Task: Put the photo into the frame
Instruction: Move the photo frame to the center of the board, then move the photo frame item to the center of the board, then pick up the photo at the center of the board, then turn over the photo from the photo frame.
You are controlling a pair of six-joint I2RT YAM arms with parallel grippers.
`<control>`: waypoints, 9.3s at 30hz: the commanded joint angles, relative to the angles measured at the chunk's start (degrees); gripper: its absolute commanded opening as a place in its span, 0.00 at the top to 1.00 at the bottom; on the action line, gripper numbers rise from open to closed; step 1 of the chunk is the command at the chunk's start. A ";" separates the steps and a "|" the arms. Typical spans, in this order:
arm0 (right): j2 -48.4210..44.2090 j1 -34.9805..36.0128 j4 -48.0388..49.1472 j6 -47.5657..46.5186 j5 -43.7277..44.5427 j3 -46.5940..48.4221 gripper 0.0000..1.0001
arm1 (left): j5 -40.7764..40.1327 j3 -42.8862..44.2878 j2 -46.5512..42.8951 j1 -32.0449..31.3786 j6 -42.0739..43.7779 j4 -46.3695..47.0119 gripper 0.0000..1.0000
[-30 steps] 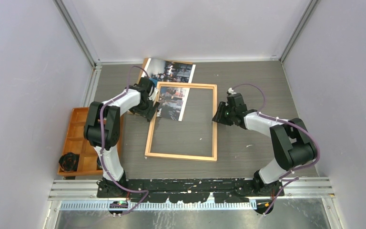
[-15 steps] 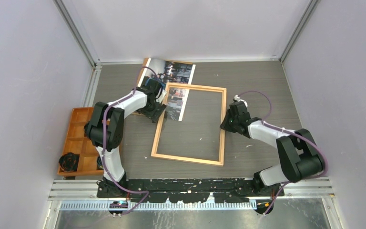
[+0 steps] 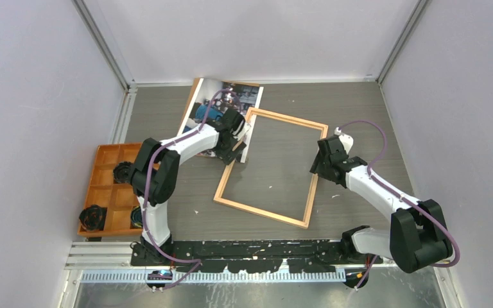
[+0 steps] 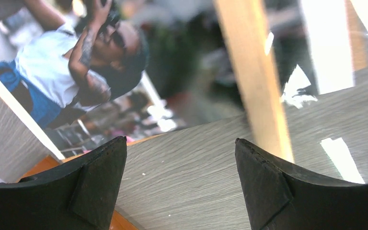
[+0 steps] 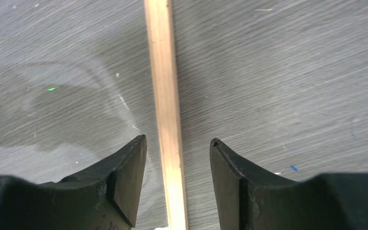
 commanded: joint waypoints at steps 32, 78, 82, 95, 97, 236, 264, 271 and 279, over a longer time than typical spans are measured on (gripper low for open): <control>13.37 -2.13 7.79 -1.81 -3.56 21.44 0.32 | 5.74 13.60 -0.61 7.11 5.57 -7.61 0.12; 53.46 0.33 9.91 -9.89 -3.70 65.27 0.32 | 2.07 14.48 5.15 22.02 8.02 -3.84 0.09; 55.95 6.78 9.85 -8.14 -5.18 70.47 0.30 | 1.80 19.83 7.66 24.37 6.17 -5.33 0.08; 63.33 15.92 8.74 -4.13 -10.72 75.87 0.37 | 2.05 25.52 13.16 25.79 3.86 -5.25 0.09; 64.67 15.94 7.39 -3.83 -10.69 76.50 0.37 | 1.75 24.97 13.56 25.79 4.18 -5.00 0.09; 2.64 9.04 -38.78 -16.24 17.51 59.48 0.99 | 1.32 24.83 4.89 25.71 10.35 -13.20 0.00; 18.41 20.07 -37.75 19.21 14.92 49.10 0.99 | 1.20 20.30 2.67 24.66 9.62 -11.58 0.00; 22.23 20.22 -36.51 22.27 15.18 50.86 0.99 | 0.58 19.26 2.73 24.48 9.69 -10.65 0.00; 23.27 20.26 -37.02 20.02 15.98 49.92 0.99 | -0.04 19.08 3.25 24.48 10.20 -9.87 0.00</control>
